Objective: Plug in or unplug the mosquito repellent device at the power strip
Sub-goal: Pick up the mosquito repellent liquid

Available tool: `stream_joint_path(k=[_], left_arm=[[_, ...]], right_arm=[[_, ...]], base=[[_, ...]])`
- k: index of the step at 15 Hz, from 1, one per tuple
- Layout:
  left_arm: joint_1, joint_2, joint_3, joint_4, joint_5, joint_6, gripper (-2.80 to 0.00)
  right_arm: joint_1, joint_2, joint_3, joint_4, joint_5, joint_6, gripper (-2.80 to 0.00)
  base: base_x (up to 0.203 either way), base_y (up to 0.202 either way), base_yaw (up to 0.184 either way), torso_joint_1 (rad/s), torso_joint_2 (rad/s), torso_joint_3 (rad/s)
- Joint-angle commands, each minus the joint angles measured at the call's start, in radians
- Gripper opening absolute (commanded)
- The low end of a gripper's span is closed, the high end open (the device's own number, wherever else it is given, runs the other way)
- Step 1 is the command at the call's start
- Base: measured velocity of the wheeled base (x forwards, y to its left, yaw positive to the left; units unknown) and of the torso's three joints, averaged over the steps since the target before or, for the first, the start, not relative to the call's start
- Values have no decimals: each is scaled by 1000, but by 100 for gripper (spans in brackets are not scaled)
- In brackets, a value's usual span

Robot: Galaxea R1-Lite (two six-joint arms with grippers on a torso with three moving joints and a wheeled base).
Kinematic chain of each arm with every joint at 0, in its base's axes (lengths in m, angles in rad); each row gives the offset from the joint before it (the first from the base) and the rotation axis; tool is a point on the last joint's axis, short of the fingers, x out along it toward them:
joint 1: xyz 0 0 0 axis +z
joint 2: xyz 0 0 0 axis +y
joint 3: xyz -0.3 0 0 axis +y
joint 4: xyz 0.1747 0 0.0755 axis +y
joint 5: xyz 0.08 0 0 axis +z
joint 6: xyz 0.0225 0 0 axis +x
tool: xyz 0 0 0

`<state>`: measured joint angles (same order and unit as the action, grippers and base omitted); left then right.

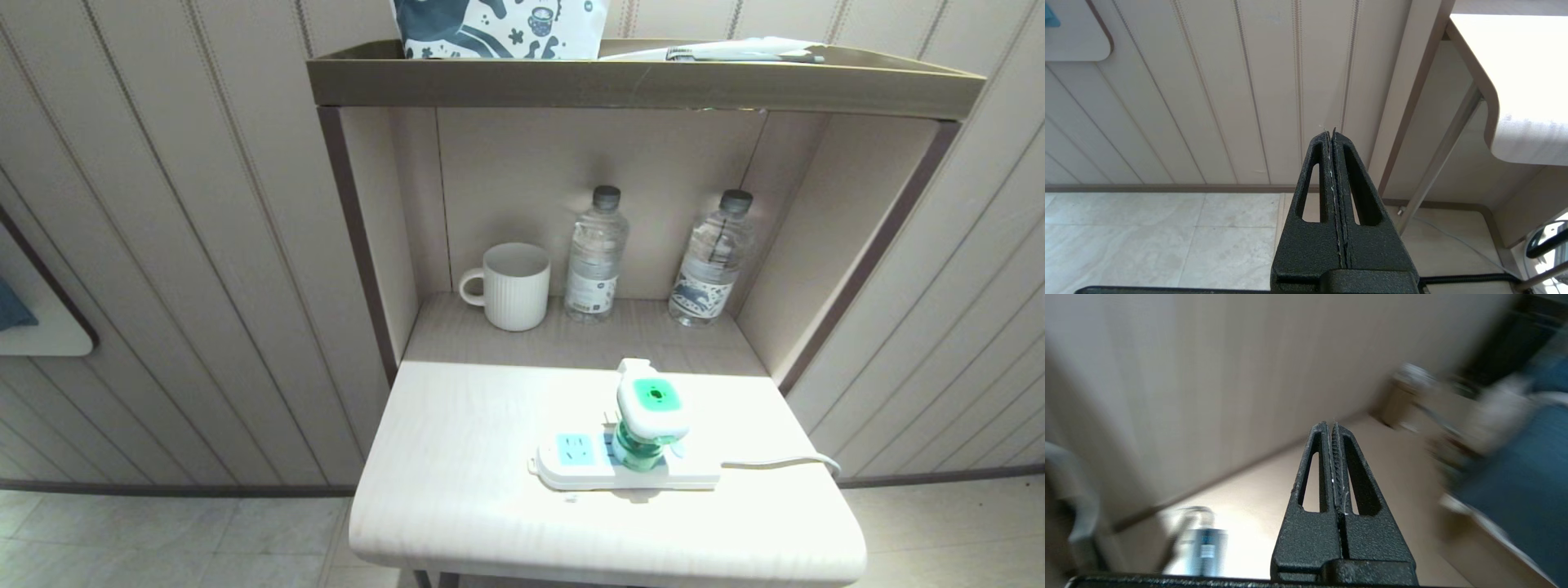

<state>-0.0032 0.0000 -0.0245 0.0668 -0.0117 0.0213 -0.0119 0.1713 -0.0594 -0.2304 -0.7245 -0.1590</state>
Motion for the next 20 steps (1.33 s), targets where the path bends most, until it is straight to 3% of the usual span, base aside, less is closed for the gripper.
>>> stream_joint_path(k=[1, 2, 4, 6, 12, 14, 16, 20], left_arm=[[0, 0, 0, 1, -1, 0, -280], [0, 0, 0, 1, -1, 0, -280], [0, 0, 0, 1, -1, 0, -280], [0, 1, 0, 1, -1, 0, -280], [0, 0, 0, 1, -1, 0, -280], [0, 0, 0, 1, -1, 0, -280], [2, 0, 0, 1, -1, 0, -280], [0, 0, 0, 1, -1, 0, -280]], right_arm=[[6, -147, 39, 2, 338, 0, -280], [8, -165, 51, 12, 447, -7, -280], [9, -168, 59, 37, 523, -10, -280], [9, -168, 59, 58, 673, 31, -280], [9, -168, 53, 197, 687, 15, -280], [9, -167, 59, 172, 697, 15, -280], [9, -167, 56, 266, 737, 53, -280], [10, -167, 59, 246, 729, 131, -280]], base=[[0, 0, 0, 0, 0, 0], [0, 0, 0, 0, 0, 0], [0, 0, 0, 0, 0, 0], [0, 0, 0, 0, 0, 0], [0, 0, 0, 0, 0, 0], [0, 0, 0, 0, 0, 0], [0, 0, 0, 0, 0, 0], [0, 0, 0, 0, 0, 0]])
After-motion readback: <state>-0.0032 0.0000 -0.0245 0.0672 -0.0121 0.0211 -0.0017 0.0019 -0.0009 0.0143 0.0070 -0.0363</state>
